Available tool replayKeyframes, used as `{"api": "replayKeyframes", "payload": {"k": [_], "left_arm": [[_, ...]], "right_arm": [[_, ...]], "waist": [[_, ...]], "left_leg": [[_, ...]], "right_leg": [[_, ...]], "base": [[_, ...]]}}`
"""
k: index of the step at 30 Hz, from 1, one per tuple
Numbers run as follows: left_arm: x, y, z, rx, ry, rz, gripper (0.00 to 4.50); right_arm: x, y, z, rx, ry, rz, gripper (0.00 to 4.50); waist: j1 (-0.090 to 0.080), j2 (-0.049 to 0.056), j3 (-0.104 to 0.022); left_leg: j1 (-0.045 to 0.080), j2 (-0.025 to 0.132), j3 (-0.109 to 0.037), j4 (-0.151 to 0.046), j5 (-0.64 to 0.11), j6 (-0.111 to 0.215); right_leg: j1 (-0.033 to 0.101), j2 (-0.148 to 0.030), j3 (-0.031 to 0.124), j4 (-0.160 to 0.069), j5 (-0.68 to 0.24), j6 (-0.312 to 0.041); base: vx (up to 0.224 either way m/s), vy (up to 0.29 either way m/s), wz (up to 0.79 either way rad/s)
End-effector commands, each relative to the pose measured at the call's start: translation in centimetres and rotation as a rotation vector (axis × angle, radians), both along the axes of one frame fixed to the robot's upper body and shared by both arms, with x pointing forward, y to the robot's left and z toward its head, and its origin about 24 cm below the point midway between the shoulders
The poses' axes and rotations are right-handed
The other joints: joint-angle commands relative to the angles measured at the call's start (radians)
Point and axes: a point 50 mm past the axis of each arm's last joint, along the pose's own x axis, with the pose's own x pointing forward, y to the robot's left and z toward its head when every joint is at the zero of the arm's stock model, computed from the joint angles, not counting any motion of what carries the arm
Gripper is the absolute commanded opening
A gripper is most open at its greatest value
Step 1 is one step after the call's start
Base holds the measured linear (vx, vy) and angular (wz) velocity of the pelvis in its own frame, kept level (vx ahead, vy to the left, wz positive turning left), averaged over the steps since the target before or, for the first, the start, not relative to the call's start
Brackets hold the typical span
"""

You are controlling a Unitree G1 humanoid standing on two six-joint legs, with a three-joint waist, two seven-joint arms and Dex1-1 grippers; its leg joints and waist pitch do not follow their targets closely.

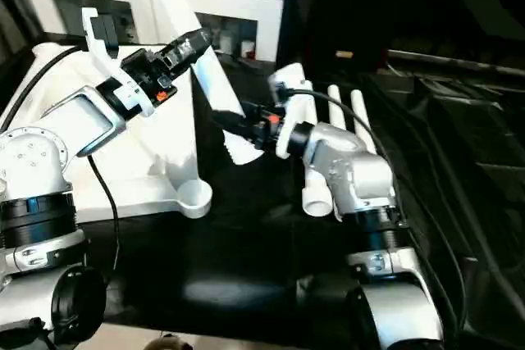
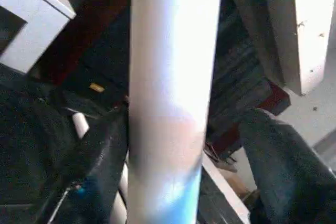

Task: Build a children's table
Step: Pick table leg

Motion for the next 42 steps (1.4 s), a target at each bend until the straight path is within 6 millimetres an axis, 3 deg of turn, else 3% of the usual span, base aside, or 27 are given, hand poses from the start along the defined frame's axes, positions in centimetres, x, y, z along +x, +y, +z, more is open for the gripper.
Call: {"api": "replayKeyframes", "payload": {"k": [1,8,14,27,28,31,32,34,37,40,42], "left_arm": [[-0.1,-0.8,0.3,0.022,-0.008,-0.007,3.29],[0.8,-0.2,0.1,0.058,0.02,0.118,2.72],[1.3,0.4,0.0,0.052,0.038,0.178,2.1],[1.2,0.2,0.2,0.023,0.034,0.178,1.86],[1.2,0.2,0.2,0.024,0.029,0.173,1.86],[1.0,0.0,0.5,0.037,0.001,0.142,1.86],[0.8,-0.2,0.7,0.063,-0.031,0.103,1.86],[0.0,-0.7,1.1,0.18,-0.118,-0.02,1.85],[-1.0,-1.3,1.3,0.258,-0.18,-0.158,1.85],[-1.7,-1.7,1.8,0.284,-0.239,-0.272,1.85],[-2.1,-1.9,2.5,0.285,-0.281,-0.346,1.85]], "right_arm": [[-0.2,1.2,0.2,-0.079,-0.056,0.002,1.93],[-0.2,2.3,-0.1,-0.203,-0.137,-0.053,1.91],[-0.3,2.8,-0.2,-0.241,-0.166,-0.07,1.91],[0.2,2.7,0.5,-0.222,-0.181,-0.145,1.91],[0.3,2.7,0.6,-0.2,-0.171,-0.149,2.47],[0.3,2.6,0.9,-0.148,-0.139,-0.136,2.65],[0.3,2.4,1.2,-0.125,-0.129,-0.121,2.65],[0.2,1.4,1.7,-0.088,-0.084,-0.054,3.01],[-0.3,0.1,1.9,-0.072,-0.036,0.064,3.06],[-0.5,-1.2,2.2,-0.044,0.01,0.133,3.06],[-0.9,-1.8,2.3,-0.054,0.04,0.197,3.06]], "waist": [[-0.001,0.015,-0.075],[-0.002,0.012,-0.072],[-0.003,0.013,-0.076],[-0.007,0.015,-0.075],[-0.008,0.015,-0.075],[-0.007,0.015,-0.075],[-0.007,0.01,-0.074],[-0.006,0.013,-0.074],[-0.003,0.012,-0.074],[-0.003,0.012,-0.075],[-0.003,0.011,-0.076]], "left_leg": [[0.021,0.053,-0.025,-0.071,-0.147,-0.039],[0.022,0.054,-0.026,-0.075,-0.165,-0.054],[0.021,0.053,-0.026,-0.073,-0.142,-0.052],[0.022,0.053,-0.026,-0.074,-0.158,-0.053],[0.022,0.053,-0.026,-0.074,-0.156,-0.052],[0.023,0.054,-0.025,-0.074,-0.155,-0.051],[0.025,0.053,-0.024,-0.074,-0.152,-0.05],[0.025,0.053,-0.025,-0.075,-0.154,-0.048],[0.027,0.053,-0.024,-0.074,-0.153,-0.038],[0.02,0.052,-0.021,-0.07,-0.112,-0.033],[0.021,0.05,-0.019,-0.068,-0.115,-0.031]], "right_leg": [[0.056,-0.092,0.056,-0.077,-0.057,-0.152],[0.054,-0.093,0.059,-0.082,-0.106,-0.118],[0.054,-0.091,0.059,-0.075,-0.053,-0.116],[0.056,-0.091,0.059,-0.075,-0.047,-0.129],[0.055,-0.091,0.059,-0.075,-0.043,-0.13],[0.055,-0.092,0.06,-0.074,-0.04,-0.131],[0.054,-0.09,0.059,-0.074,-0.04,-0.134],[0.052,-0.09,0.059,-0.073,-0.054,-0.129],[0.058,-0.089,0.059,-0.073,-0.045,-0.127],[0.06,-0.09,0.059,-0.067,0.009,-0.149],[0.061,-0.09,0.059,-0.069,-0.009,-0.155]], "base": [[0.0,0.0,0.0],[0.0,0.0,0.0],[0.0,0.0,0.0],[0.0,0.0,0.0],[0.0,0.0,0.0],[0.0,0.0,0.0],[0.0,0.0,0.0],[0.0,0.0,0.0],[0.0,0.0,0.0],[0.0,0.0,0.0],[0.0,0.0,0.0]]}}
